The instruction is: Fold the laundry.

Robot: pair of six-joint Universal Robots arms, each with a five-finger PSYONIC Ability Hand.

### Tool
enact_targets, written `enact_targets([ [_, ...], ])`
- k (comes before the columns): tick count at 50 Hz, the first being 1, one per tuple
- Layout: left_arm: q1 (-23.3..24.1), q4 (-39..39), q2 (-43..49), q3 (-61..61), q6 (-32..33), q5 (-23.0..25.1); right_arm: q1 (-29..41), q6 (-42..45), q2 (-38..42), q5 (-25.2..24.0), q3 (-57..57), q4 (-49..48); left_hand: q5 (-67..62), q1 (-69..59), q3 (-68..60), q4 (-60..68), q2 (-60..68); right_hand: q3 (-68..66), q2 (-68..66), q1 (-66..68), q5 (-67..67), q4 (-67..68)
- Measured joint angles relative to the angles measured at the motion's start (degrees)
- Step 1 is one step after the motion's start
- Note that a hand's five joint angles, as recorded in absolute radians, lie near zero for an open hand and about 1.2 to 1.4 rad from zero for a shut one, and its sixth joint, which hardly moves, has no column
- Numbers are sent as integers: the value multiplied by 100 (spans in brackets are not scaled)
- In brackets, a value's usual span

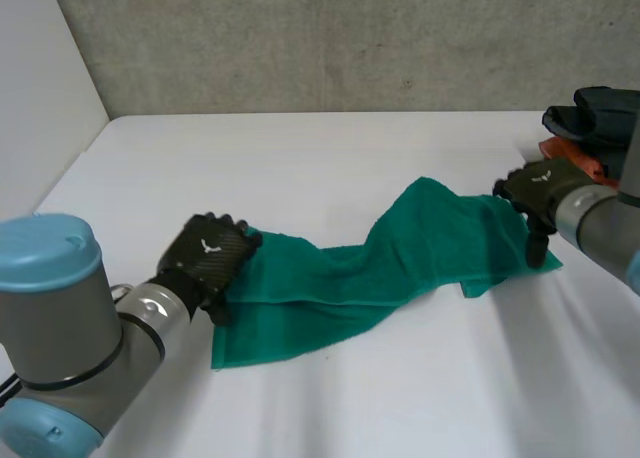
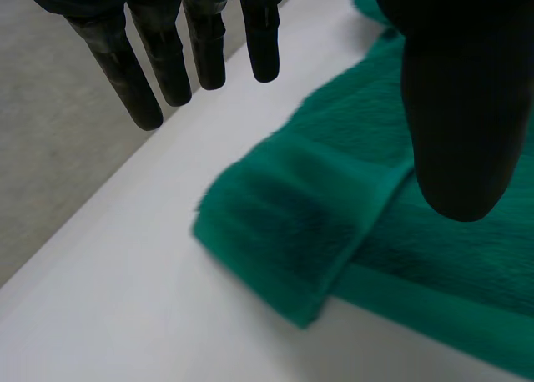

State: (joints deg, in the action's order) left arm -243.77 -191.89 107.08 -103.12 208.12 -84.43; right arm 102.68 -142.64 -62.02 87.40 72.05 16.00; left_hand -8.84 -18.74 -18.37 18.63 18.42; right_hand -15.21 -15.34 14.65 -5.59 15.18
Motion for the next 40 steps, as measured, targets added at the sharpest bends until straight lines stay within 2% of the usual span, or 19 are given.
enact_targets([
  [3, -14, -284, 199, -77, 80, 281, -326, -8, 116, -340, 126, 62, -111, -109, -123, 110, 117, -288, -272, 303, -294, 303],
  [10, 5, -921, 919, 298, 95, 375, -761, -94, 520, -958, 223, -364, -199, -164, -207, 195, 201, -290, -272, 303, -314, 307],
  [17, 73, -1074, 1507, 802, 65, 342, -970, -239, 828, -1254, 248, -926, -294, -272, -326, 294, 298, -291, -273, 303, -321, 307],
  [23, 157, -1052, 1894, 1166, 63, 324, -1005, -298, 1052, -1578, 236, -1076, -973, -1005, -994, 985, 979, -559, -490, 613, -580, 569],
  [26, 196, -1036, 2096, 1353, 70, 315, -993, -309, 1156, -1683, 215, -1100, -2667, -2911, -2734, 2716, 2742, -1031, -967, 1132, -1038, 1041],
  [27, 205, -1032, 2145, 1401, 71, 311, -984, -313, 1192, -1713, 207, -1110, -2667, -2911, -2734, 2716, 2742, -1353, -1303, 1431, -1302, 1314],
  [28, 210, -1031, 2177, 1436, 72, 306, -977, -315, 1213, -1728, 203, -1117, -3866, -4094, -3922, 3923, 3944, -1727, -1696, 1800, -1648, 1738],
  [29, 214, -1032, 2211, 1476, 72, 297, -967, -320, 1237, -1744, 196, -1129, -4456, -4602, -4517, 4541, 4606, -2312, -2309, 2369, -2270, 2315],
  [30, 217, -1033, 2229, 1508, 72, 285, -957, -325, 1256, -1755, 186, -1144, -4644, -4640, -4793, 4821, 4846, -3383, -3417, 3388, -3304, 3383],
  [32, 216, -1035, 2229, 1532, 71, 265, -951, -329, 1263, -1758, 179, -1154, -4644, -4640, -4793, 4821, 4846, -4233, -4293, 4211, -4057, 4143],
  [33, 209, -1035, 2178, 1559, 66, 208, -936, -339, 1265, -1746, 159, -1192, -4657, -4640, -4924, 4987, 4974, -5095, -5145, 4803, -4925, 5086],
  [40, 161, -1008, 1314, 1525, 0, -79, -974, -376, 890, -1580, 156, -1302, -4657, -4640, -4951, 4987, 4977, -5265, -5226, 4803, -4977, 5325],
])
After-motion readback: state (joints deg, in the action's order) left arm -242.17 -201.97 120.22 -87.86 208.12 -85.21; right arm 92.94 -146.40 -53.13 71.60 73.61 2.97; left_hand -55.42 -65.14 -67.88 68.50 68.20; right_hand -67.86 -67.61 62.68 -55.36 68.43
